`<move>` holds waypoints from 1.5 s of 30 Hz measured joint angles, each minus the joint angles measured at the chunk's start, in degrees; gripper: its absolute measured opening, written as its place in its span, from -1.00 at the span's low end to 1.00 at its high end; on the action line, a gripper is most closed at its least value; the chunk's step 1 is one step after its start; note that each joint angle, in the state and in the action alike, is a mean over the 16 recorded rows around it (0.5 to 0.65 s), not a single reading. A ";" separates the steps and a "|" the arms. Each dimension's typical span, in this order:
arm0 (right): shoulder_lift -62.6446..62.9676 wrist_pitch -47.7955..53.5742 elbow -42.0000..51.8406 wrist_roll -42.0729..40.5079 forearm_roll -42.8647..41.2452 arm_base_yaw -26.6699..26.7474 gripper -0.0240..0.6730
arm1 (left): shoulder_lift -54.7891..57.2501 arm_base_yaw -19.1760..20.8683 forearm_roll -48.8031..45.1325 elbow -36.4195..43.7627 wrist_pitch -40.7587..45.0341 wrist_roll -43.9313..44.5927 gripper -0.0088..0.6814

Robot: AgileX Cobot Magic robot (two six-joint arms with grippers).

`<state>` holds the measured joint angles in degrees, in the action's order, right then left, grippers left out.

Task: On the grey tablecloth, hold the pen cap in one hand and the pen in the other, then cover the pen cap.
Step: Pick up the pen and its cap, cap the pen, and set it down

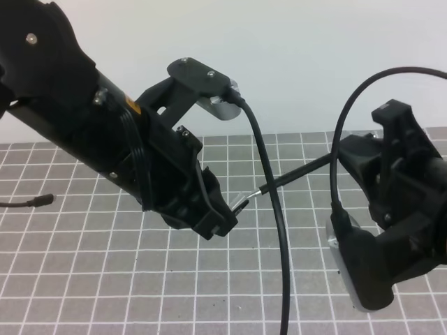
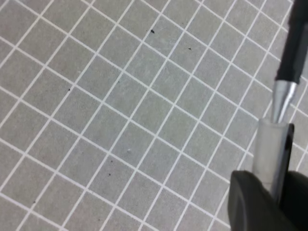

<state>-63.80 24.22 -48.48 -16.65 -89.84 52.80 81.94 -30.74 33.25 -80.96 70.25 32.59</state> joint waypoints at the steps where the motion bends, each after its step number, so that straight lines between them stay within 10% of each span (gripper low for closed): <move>1: 0.00 -0.18 0.00 -0.57 0.32 0.00 -0.94 | 0.00 0.00 0.00 0.00 0.02 -0.02 -0.74; 45: -1.33 -6.30 0.00 -7.39 3.64 7.55 -0.94 | -0.33 -5.57 -6.14 0.08 2.54 -0.61 -0.74</move>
<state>-65.13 17.92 -48.48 -24.04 -86.20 60.35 81.61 -36.31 27.11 -80.88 72.79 31.98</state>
